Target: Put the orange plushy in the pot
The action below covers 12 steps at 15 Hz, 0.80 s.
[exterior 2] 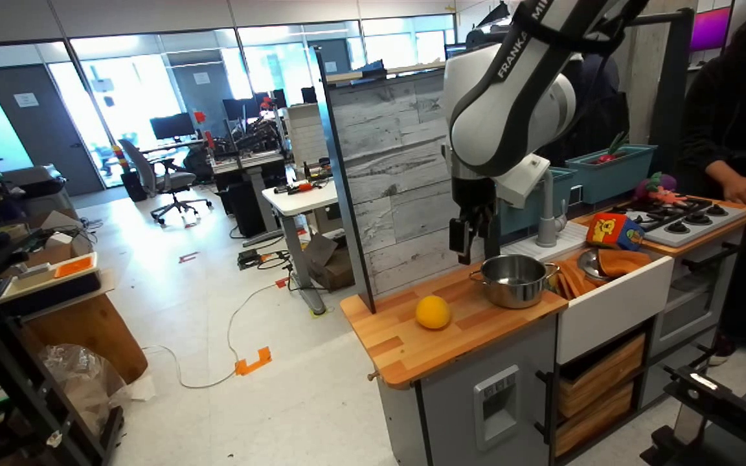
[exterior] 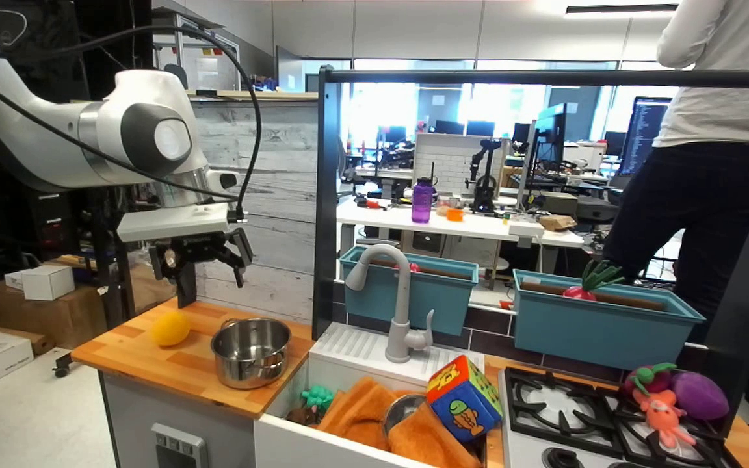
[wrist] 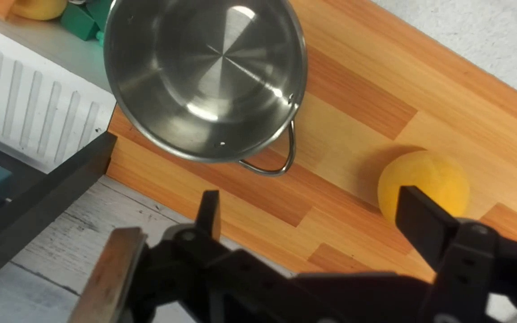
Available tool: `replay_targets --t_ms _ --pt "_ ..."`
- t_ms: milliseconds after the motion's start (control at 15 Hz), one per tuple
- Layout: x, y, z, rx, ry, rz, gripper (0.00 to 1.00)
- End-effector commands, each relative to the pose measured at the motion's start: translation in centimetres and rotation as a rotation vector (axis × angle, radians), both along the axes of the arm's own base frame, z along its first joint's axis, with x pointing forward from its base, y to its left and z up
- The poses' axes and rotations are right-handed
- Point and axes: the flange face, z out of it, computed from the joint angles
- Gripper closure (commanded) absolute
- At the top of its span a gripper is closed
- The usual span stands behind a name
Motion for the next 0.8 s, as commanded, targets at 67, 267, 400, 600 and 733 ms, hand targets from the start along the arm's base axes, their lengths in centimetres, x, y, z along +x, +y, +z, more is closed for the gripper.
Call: replay_targets --t_ms 67,267,400,600,733 --pt "0.9 0.8 -3.6 -0.033 0.071 0.033 0.00" --pt "0.7 2.1 -5.1 -0.028 0.102 0.051 0.00" --pt "0.9 3.0 -5.6 -0.032 0.108 0.068 0.00" --pt "1.2 4.2 -6.1 -0.047 0.110 0.092 0.00" --pt "1.4 5.1 -6.2 -0.050 0.109 0.109 0.00"
